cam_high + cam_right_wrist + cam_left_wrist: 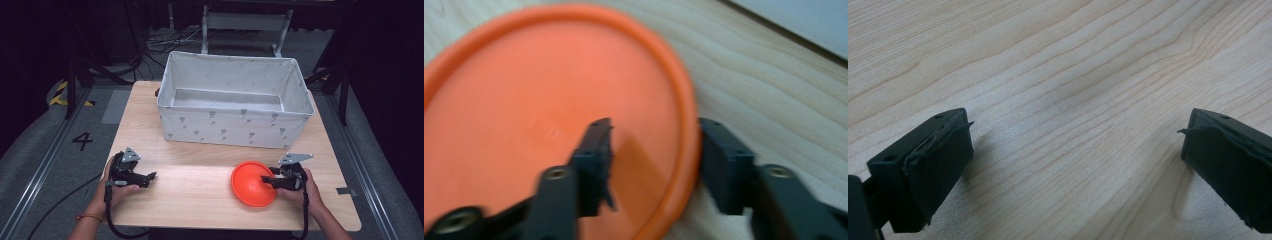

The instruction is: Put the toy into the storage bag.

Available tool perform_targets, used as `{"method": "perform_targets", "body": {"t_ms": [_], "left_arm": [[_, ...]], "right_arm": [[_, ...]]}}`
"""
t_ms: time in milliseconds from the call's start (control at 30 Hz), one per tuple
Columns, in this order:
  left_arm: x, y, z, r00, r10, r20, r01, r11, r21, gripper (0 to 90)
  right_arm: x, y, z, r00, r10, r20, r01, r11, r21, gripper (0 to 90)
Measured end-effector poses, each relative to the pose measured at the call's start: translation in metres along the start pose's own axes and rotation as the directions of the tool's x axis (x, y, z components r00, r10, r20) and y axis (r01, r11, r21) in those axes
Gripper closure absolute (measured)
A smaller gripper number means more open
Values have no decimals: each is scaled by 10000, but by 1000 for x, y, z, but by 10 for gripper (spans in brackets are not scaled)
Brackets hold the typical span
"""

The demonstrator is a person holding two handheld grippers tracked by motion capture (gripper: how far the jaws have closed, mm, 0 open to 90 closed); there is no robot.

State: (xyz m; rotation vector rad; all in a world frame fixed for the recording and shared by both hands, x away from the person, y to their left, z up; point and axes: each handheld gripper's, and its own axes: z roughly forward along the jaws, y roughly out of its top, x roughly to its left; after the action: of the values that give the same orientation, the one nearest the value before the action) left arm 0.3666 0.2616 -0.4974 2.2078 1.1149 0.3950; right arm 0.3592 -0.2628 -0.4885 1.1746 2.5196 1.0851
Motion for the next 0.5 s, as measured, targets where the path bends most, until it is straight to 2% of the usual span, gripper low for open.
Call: {"method": "perform_targets", "body": {"t_ms": [33, 200, 267, 433, 500], "left_arm": [[0, 0, 0, 10000, -9, 9, 9, 10000, 17, 5], [0, 0, 0, 10000, -1, 1, 1, 10000, 0, 5], [0, 0, 0, 10000, 1, 1, -1, 10000, 2, 5], [0, 0, 0, 10000, -1, 0, 1, 10000, 1, 5], [0, 0, 0, 10000, -11, 9, 11, 10000, 18, 5]], "right_arm": [[-2, 4, 2, 9997, 194, -130, -194, 9998, 42, 615], [-3, 12, -1, 9999, 41, -142, -42, 10000, -37, 717], [-4, 13, -6, 9996, 31, -277, -36, 9998, -185, 754], [0, 17, -20, 9978, -493, -434, 464, 9968, -652, 798], [2, 19, -26, 9969, -545, -564, 495, 9950, -869, 812]]}}
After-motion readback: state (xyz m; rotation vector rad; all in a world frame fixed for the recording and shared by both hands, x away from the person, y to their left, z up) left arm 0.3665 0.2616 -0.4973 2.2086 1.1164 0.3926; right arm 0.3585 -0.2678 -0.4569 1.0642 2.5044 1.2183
